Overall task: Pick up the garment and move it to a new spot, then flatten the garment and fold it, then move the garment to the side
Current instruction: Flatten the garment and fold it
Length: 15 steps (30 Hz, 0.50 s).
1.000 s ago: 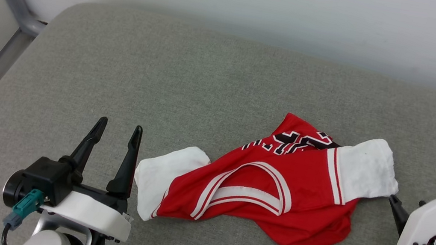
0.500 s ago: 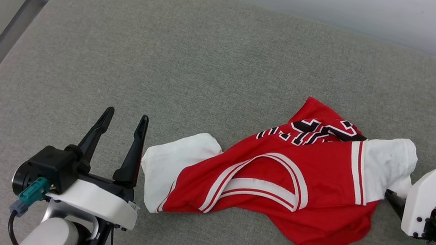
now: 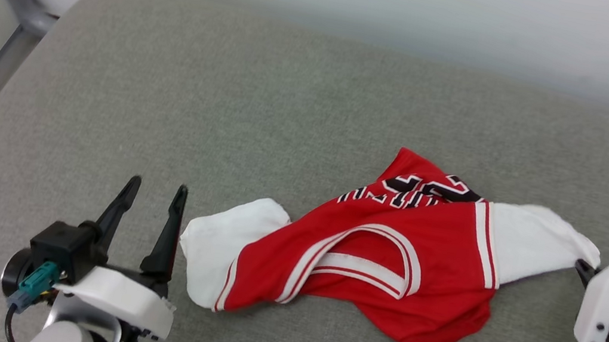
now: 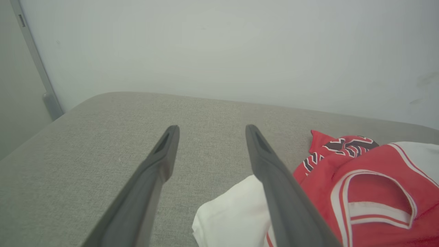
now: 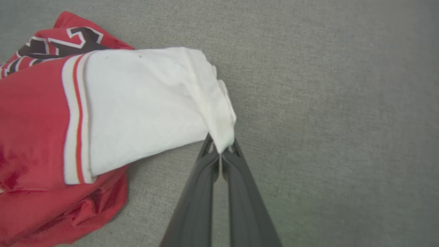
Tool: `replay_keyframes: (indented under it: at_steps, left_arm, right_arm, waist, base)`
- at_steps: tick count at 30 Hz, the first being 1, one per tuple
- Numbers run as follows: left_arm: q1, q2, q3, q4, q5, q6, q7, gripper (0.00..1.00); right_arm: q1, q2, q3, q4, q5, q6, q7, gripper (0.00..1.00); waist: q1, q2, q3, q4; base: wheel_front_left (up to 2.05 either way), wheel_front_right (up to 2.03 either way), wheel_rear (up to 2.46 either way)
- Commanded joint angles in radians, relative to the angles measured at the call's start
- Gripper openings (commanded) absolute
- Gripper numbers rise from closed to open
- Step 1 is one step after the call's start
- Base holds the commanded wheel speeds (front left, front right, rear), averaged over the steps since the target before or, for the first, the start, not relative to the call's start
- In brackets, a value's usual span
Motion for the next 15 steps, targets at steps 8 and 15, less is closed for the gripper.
replay_keyframes:
  at_steps: [8,15]
  left_arm:
    - [0.080,0.039,0.015,0.006,-0.044,0.017,0.072,1.00]
    - [0.088,0.126,0.029,-0.006,-0.151,-0.017,0.295,1.00]
  right_arm:
    - [0.249,0.083,-0.130,-0.242,-0.074,-0.001,-0.016,0.00]
    - [0.411,0.164,-0.172,-0.353,-0.078,-0.001,0.013,0.00]
  waist:
    - [0.0000,0.0000,-0.095,-0.074]
    - [0.0000,0.0000,-0.118,-0.117]
  base:
    - [0.00,0.00,0.00]
    - [0.00,0.00,0.00]
